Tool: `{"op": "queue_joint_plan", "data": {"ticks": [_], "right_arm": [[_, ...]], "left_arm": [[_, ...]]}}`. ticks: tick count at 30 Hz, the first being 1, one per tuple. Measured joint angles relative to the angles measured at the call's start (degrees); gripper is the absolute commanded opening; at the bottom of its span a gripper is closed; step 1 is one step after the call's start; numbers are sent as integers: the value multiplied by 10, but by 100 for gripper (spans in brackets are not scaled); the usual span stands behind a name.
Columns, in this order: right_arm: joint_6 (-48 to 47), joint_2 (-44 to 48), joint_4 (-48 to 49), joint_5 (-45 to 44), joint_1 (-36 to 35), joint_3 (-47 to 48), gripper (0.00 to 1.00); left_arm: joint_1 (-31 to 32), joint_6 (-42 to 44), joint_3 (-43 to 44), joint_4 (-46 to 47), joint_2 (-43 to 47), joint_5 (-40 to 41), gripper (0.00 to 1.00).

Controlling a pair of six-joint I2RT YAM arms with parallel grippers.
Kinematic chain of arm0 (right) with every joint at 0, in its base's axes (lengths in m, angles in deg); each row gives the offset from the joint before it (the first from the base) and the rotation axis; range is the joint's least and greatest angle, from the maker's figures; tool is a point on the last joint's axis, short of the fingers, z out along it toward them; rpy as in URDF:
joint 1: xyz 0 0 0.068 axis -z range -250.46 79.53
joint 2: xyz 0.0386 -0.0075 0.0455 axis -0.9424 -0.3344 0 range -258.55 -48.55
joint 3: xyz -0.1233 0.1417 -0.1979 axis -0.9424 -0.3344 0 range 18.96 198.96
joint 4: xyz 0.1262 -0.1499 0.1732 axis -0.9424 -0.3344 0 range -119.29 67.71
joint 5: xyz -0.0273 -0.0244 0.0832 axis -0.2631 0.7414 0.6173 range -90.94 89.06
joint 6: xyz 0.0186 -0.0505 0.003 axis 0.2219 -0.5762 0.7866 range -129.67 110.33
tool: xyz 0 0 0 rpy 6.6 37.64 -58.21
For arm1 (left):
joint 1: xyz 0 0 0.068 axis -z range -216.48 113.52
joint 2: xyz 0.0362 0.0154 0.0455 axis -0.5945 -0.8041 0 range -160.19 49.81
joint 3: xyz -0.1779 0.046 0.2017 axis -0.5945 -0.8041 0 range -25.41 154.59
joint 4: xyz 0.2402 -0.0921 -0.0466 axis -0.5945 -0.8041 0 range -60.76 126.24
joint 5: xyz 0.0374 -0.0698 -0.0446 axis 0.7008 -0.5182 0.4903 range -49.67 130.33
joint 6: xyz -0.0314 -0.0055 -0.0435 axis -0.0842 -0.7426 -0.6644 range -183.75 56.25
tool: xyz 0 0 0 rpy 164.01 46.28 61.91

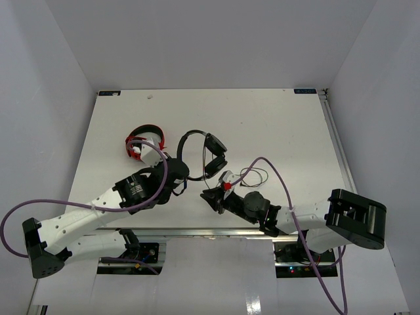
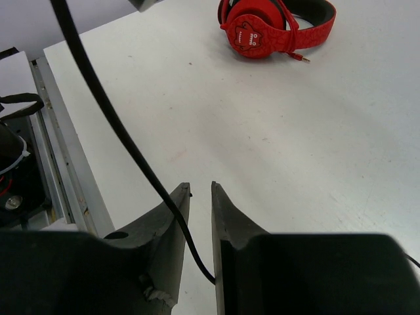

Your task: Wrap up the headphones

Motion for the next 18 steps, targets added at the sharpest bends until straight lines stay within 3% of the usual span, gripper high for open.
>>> {"op": "queue_joint_plan", "data": {"ticks": [10,18], "right_arm": [[-46,-59,112,36,18,0,28],[-47,-135,125,85,66,-3,31]], "left_arm": [[0,-7,0,10,14,-23,0],[0,-8,-1,10,36,-32,0]]}}
